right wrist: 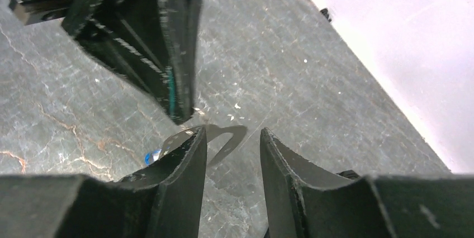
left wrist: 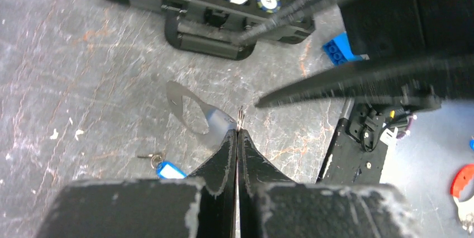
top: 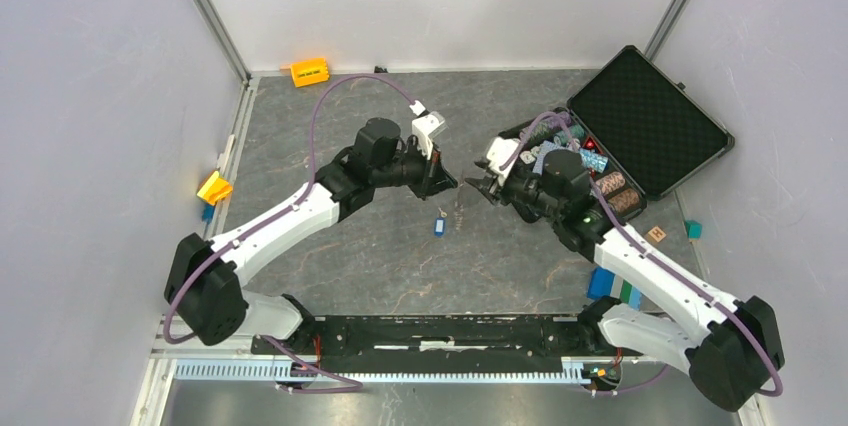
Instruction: Put the keys on the keyring
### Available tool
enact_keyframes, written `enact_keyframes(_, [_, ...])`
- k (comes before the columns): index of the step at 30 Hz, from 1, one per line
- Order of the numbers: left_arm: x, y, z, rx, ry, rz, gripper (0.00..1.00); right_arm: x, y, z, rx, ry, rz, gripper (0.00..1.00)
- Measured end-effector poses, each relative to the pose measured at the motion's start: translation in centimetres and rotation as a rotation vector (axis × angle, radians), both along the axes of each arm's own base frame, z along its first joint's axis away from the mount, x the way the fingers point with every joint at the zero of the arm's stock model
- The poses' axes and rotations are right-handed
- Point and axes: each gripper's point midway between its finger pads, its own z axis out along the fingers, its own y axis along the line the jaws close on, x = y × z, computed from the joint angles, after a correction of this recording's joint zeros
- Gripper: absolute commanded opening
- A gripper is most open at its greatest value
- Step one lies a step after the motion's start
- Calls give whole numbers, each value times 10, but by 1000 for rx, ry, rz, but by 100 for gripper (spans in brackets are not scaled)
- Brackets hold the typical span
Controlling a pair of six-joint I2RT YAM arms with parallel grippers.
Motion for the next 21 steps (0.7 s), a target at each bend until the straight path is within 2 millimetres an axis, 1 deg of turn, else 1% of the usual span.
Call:
enact_keyframes(3, [-9,-2,11,-50,-66,-70,2,1,-6,15,49,-17,20,43])
enact_keyframes(6, [-18,-4,15,-86,-108,-131,2,-5,-6,21,85,-16,73,43])
enact_keyframes(9, [-26,-6,16,-113,-131,-184,2,-15,-1,23,108,-1,151,43])
enact_keyframes(14, [-35,-7,16,-141,-168,-247,2,-33,3,19,131,23,263,43])
enact_keyframes(16, [-38,-7,16,-148,-180,-263,2,-36,1,19,137,24,278,43])
enact_keyframes(21, [-43,-6,19,-160,-227,-300,2,-44,-1,20,150,18,320,39])
